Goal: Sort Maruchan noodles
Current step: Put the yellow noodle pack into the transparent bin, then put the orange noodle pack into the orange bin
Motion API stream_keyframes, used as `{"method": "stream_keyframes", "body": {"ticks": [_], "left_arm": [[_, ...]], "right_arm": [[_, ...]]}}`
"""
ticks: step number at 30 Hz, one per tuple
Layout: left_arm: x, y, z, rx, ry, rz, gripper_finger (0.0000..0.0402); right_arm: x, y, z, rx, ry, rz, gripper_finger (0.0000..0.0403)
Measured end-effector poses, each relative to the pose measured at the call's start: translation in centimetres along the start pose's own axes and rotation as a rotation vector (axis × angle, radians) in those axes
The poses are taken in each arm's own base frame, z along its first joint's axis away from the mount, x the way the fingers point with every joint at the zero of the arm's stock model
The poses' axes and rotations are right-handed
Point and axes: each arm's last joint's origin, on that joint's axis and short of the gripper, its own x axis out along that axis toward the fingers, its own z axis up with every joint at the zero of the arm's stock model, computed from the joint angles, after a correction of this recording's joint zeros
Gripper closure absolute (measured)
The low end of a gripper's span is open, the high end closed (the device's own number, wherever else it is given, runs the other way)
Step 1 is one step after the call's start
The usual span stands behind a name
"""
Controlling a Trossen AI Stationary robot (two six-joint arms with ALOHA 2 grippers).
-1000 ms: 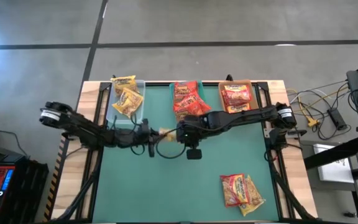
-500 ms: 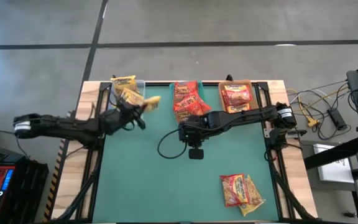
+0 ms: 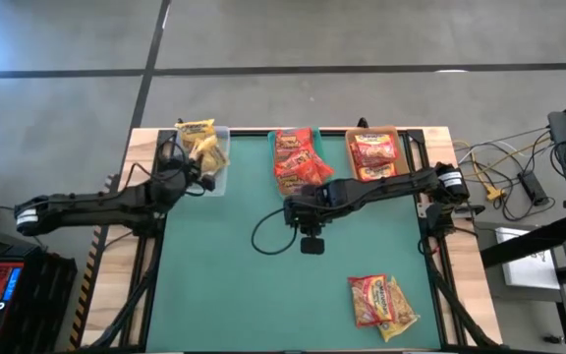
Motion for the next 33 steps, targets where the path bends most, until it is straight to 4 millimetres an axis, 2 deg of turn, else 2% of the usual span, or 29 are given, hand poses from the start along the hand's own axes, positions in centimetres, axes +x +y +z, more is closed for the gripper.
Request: {"method": "stream_keyframes", "body": {"ticks": [9, 15, 19, 23, 26, 33], "left_arm": [[-0.1, 0.7, -2.1, -0.069, 0.154, 0.070, 0.0391], [-0.1, 0.7, -2.3, -0.024, 0.170, 0.078, 0.0338], [-0.1, 0.7, -1.4, 0.012, 0.134, 0.121, 0.0290], [-0.3, 0.8, -0.2, 0.009, 0.076, 0.218, 0.0243], [-0.3, 0.7, 0.3, 0.003, 0.069, 0.224, 0.0217], [-0.1, 0.7, -0.1, 0.036, 0.106, 0.243, 0.0201]], "right_arm": [[1.2, -0.1, -1.0, 0.069, 0.056, -0.008, 0.0358], [1.0, 0.0, -2.3, 0.180, 0.194, -0.028, 0.0358], [0.6, 0.5, -3.8, 0.240, 0.343, -0.069, 0.0358], [0.1, 1.8, -5.0, 0.286, 0.441, -0.111, 0.0358], [-0.2, 3.2, -5.5, 0.292, 0.454, -0.122, 0.0358], [-0.4, 7.3, -6.8, 0.284, 0.454, -0.137, 0.0358]]}}
